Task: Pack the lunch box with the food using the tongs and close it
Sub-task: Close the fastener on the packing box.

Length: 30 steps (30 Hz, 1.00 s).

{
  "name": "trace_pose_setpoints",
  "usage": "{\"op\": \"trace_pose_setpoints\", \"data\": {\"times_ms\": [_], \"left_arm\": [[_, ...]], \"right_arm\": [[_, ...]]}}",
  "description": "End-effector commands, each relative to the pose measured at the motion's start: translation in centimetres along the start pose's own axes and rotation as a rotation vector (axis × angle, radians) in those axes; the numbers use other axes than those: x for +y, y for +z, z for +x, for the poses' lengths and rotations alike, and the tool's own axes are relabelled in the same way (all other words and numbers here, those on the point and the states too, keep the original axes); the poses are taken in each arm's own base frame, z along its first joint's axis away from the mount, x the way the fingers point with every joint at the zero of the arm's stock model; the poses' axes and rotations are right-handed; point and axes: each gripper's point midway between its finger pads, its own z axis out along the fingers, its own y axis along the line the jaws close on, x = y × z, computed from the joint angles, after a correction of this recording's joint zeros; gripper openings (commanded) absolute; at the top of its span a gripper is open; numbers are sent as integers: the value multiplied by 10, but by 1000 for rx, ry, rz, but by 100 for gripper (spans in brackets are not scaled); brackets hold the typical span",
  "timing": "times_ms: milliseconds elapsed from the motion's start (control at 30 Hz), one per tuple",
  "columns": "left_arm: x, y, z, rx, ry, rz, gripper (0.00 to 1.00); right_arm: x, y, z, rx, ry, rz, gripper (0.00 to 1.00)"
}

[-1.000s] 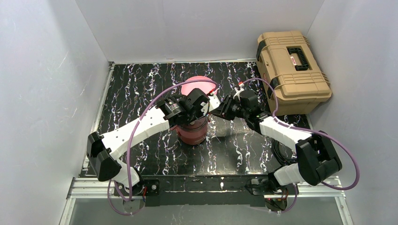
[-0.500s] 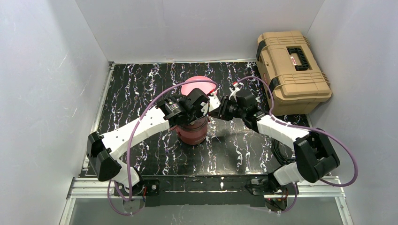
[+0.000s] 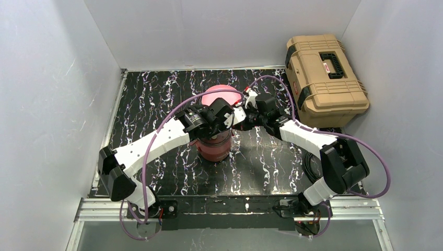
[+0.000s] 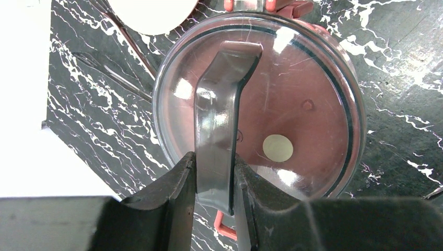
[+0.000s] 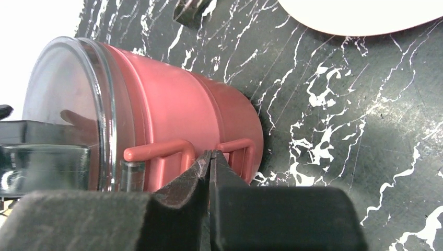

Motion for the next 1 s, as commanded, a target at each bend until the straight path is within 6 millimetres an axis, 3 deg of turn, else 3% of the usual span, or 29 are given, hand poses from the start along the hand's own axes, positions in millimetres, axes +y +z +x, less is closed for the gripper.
{"op": "trace_pose_setpoints", "data": {"times_ms": [0, 600, 967], "left_arm": [[-69, 36, 32, 161, 24, 272, 0], [-76, 47, 24, 122, -26, 278, 0], [-68, 59, 20, 114, -54, 263, 0]], "right_arm": [[36, 3, -5, 20, -116, -101, 11], [83, 25, 18, 63, -161, -195, 1], [110, 20, 43, 130, -267, -289, 1]]}}
